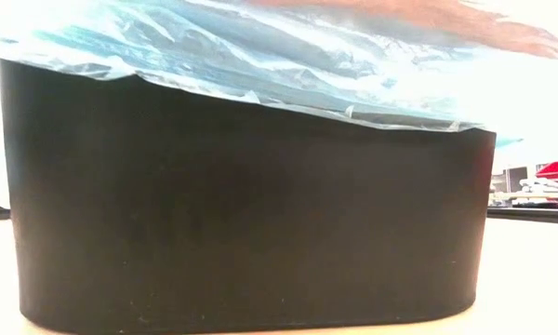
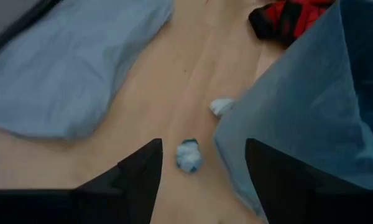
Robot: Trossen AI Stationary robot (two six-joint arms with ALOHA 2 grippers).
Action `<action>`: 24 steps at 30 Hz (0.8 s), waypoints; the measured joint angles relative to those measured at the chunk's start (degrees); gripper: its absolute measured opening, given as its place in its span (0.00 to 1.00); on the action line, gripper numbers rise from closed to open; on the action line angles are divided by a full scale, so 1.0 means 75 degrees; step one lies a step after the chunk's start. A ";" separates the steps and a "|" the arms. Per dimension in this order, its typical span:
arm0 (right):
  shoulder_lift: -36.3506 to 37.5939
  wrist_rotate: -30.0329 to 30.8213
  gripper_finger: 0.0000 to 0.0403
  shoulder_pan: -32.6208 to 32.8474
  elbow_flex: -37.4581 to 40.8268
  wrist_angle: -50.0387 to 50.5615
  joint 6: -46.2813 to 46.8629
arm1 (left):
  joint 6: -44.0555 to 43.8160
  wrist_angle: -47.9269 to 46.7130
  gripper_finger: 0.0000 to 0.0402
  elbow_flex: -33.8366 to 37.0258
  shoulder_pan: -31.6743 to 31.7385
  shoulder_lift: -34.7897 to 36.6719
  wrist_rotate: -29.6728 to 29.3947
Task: Place trash/remove bag and relplace
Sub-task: Put the blue crumbled trash bag into the trash bin
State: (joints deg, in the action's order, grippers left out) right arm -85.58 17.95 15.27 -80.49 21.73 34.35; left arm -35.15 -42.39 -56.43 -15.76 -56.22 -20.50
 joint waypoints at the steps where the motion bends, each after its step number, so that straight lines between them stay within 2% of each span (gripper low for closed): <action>1: 0.0006 -0.0006 0.00 0.0000 0.0000 0.0000 -0.0016 | -0.0144 0.0262 0.59 0.0291 0.0001 0.0139 -0.0005; 8: 0.0006 -0.0452 0.00 -0.0251 0.0000 0.0009 0.0022 | -0.0151 0.1792 0.59 0.1974 0.0001 0.0155 -0.0051; 15: 0.0003 -0.0555 0.00 -0.0402 0.0000 0.0012 0.0323 | -0.0038 0.3690 0.59 0.3484 0.0010 0.0073 0.0229; 20: 0.0001 -0.0524 0.01 -0.0506 0.0000 0.0011 -0.0530 | 0.0237 0.5399 0.59 0.4614 0.0010 0.0115 0.0505; 24: 0.0000 -0.0534 0.02 -0.0635 0.0000 -0.0151 -0.0763 | 0.1038 0.6850 0.59 0.5497 0.0009 0.0000 0.0765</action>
State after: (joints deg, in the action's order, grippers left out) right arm -85.58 13.95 10.50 -80.49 20.60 28.63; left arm -27.37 8.98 -15.20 -15.69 -56.22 -14.76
